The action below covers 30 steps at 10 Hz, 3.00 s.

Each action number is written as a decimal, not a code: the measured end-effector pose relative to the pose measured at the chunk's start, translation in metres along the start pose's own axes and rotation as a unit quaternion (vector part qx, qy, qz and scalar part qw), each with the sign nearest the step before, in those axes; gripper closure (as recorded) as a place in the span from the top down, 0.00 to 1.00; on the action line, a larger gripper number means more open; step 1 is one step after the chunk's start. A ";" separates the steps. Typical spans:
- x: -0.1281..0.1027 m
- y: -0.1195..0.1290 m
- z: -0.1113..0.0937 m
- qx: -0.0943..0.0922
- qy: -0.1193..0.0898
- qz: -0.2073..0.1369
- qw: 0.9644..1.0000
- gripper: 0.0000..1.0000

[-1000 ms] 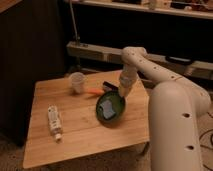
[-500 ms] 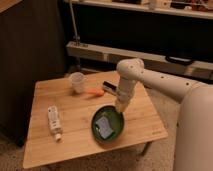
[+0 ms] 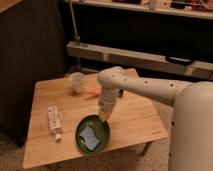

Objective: Drag the ceramic bowl in a circle

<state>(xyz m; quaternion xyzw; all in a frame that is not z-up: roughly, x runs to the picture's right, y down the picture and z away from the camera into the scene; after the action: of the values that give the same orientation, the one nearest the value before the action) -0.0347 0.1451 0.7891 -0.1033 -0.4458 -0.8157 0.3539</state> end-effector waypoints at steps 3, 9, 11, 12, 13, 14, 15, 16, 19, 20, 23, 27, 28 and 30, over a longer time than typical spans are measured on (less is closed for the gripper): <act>0.048 0.032 -0.010 0.025 0.027 -0.007 0.999 0.10; 0.084 0.142 -0.047 0.049 0.065 0.047 0.996 0.10; 0.047 0.162 -0.054 0.038 0.055 0.080 0.995 0.10; 0.021 0.170 -0.058 0.031 0.050 0.095 0.994 0.10; -0.010 0.178 -0.062 0.021 0.041 0.111 0.993 0.10; -0.032 0.182 -0.064 0.012 0.034 0.122 0.992 0.10; -0.057 0.183 -0.065 0.003 0.021 0.132 0.991 0.10; -0.071 0.179 -0.063 -0.002 0.012 0.136 0.991 0.10; -0.091 0.151 -0.053 -0.012 -0.014 0.110 0.994 0.10; -0.087 0.138 -0.048 -0.013 -0.022 0.093 0.995 0.10; -0.043 0.085 -0.027 -0.010 -0.037 0.024 0.999 0.10; 0.038 0.027 -0.001 -0.001 -0.040 -0.056 0.998 0.10; 0.053 0.025 -0.001 0.004 -0.029 -0.067 0.997 0.10; 0.066 0.039 -0.008 0.013 -0.003 -0.063 0.998 0.10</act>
<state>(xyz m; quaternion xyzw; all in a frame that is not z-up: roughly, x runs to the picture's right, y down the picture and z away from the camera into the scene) -0.0555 0.0926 0.8419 -0.0729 -0.4630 -0.8304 0.3012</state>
